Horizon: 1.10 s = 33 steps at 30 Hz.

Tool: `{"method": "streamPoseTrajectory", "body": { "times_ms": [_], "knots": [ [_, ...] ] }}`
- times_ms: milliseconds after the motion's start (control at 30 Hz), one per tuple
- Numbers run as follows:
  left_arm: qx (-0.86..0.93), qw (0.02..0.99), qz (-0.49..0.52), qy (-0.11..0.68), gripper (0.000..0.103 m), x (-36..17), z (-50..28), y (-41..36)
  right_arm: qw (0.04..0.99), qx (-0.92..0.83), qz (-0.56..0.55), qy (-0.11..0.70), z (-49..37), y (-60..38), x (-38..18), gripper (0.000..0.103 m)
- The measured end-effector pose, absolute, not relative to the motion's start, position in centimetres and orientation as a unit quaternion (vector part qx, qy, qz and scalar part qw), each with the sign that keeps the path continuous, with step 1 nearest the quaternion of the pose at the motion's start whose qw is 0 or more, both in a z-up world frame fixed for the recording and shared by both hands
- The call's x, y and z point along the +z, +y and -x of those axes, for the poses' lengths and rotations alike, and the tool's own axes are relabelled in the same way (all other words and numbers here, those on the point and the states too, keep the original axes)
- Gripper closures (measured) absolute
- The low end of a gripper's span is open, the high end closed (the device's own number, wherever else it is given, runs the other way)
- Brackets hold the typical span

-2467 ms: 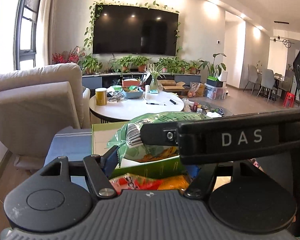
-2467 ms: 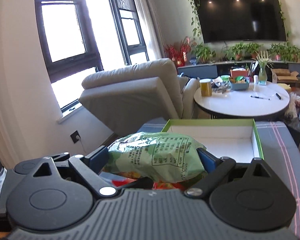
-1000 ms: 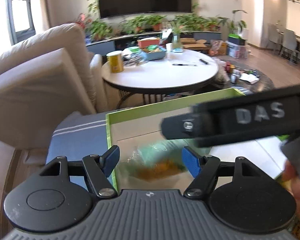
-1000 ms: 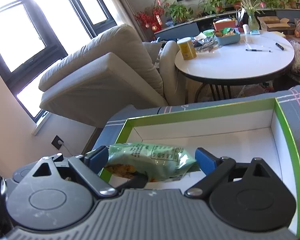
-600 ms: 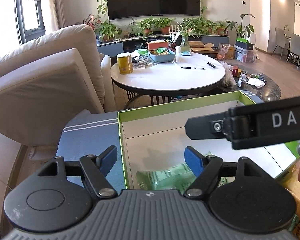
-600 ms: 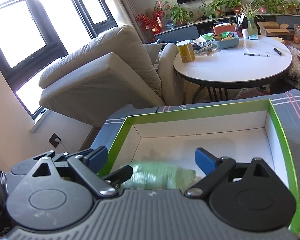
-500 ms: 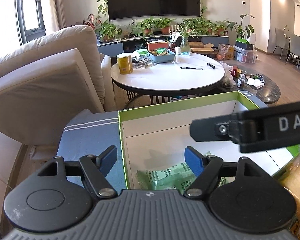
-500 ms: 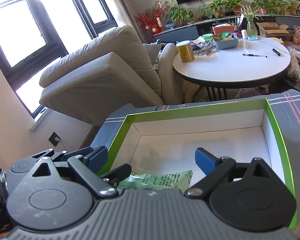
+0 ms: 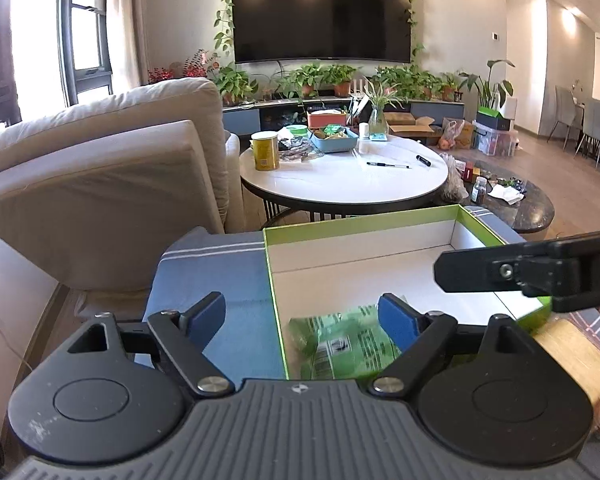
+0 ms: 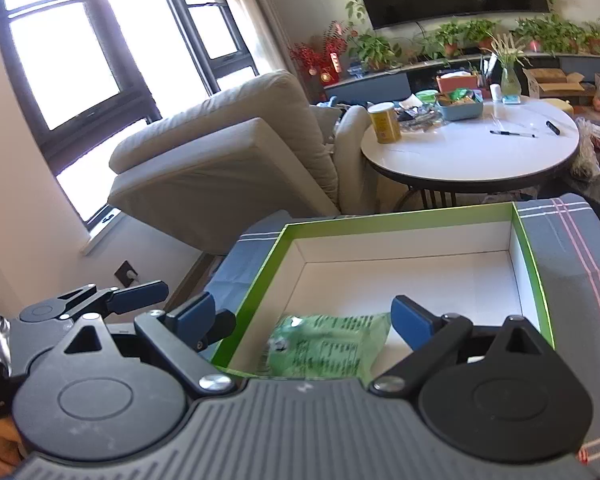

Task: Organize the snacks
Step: 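Lower the left gripper onto the red round snack bag and grasp it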

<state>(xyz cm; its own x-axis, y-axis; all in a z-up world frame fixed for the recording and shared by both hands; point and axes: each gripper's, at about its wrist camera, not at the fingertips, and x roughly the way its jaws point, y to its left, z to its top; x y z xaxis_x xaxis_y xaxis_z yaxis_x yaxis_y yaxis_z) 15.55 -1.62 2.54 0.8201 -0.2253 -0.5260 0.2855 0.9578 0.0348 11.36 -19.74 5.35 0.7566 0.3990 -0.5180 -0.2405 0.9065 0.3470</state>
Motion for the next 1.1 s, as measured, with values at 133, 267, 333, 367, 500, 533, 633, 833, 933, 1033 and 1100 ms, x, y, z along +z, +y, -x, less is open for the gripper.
{"method": "streamPoseTrajectory", "body": {
  "times_ms": [133, 267, 333, 367, 500, 533, 633, 833, 933, 1033, 1100],
  "knots": [
    [-0.131, 0.949, -0.046, 0.284, 0.019, 1.5, -14.4, -0.9, 0.927, 0.179, -0.121, 0.306, -9.9, -18.9, 5.3, 0.012],
    [-0.129, 0.941, -0.04, 0.309, 0.019, -0.4, -13.4, -0.9, 0.918, 0.183, -0.125, 0.328, -9.0, -18.1, 3.9, 0.012],
    [-0.139, 0.939, -0.038, 0.314, 0.019, -1.3, -12.6, -1.0, 0.912, 0.185, -0.131, 0.342, -8.8, -17.8, 3.2, 0.012],
    [-0.143, 0.937, -0.035, 0.316, 0.019, -1.6, -12.3, -1.0, 0.909, 0.186, -0.133, 0.349, -8.7, -17.6, 2.8, 0.012],
    [-0.139, 0.937, -0.022, 0.321, 0.019, -2.7, -11.1, -0.7, 0.904, 0.187, -0.13, 0.362, -8.4, -16.8, 1.9, 0.012],
    [-0.138, 0.936, -0.019, 0.323, 0.019, -3.0, -10.8, -0.6, 0.903, 0.188, -0.129, 0.364, -8.3, -16.6, 1.8, 0.012],
    [-0.139, 0.934, -0.003, 0.33, 0.019, -3.9, -10.0, 0.2, 0.9, 0.192, -0.126, 0.371, -8.3, -16.1, 1.4, 0.012],
    [-0.149, 0.931, -0.005, 0.334, 0.019, -4.2, -9.3, 0.7, 0.89, 0.194, -0.125, 0.392, -8.3, -15.4, -0.1, 0.012],
    [-0.15, 0.931, -0.005, 0.333, 0.019, -4.1, -9.2, 0.7, 0.886, 0.193, -0.123, 0.403, -8.4, -15.0, -0.7, 0.012],
    [-0.15, 0.929, 0.005, 0.338, 0.019, -4.0, -9.2, 0.9, 0.882, 0.19, -0.123, 0.413, -8.5, -15.1, -1.4, 0.012],
    [-0.151, 0.929, 0.006, 0.338, 0.019, -4.0, -9.1, 1.0, 0.88, 0.191, -0.128, 0.416, -8.5, -15.3, -1.8, 0.012]
  ]
}}
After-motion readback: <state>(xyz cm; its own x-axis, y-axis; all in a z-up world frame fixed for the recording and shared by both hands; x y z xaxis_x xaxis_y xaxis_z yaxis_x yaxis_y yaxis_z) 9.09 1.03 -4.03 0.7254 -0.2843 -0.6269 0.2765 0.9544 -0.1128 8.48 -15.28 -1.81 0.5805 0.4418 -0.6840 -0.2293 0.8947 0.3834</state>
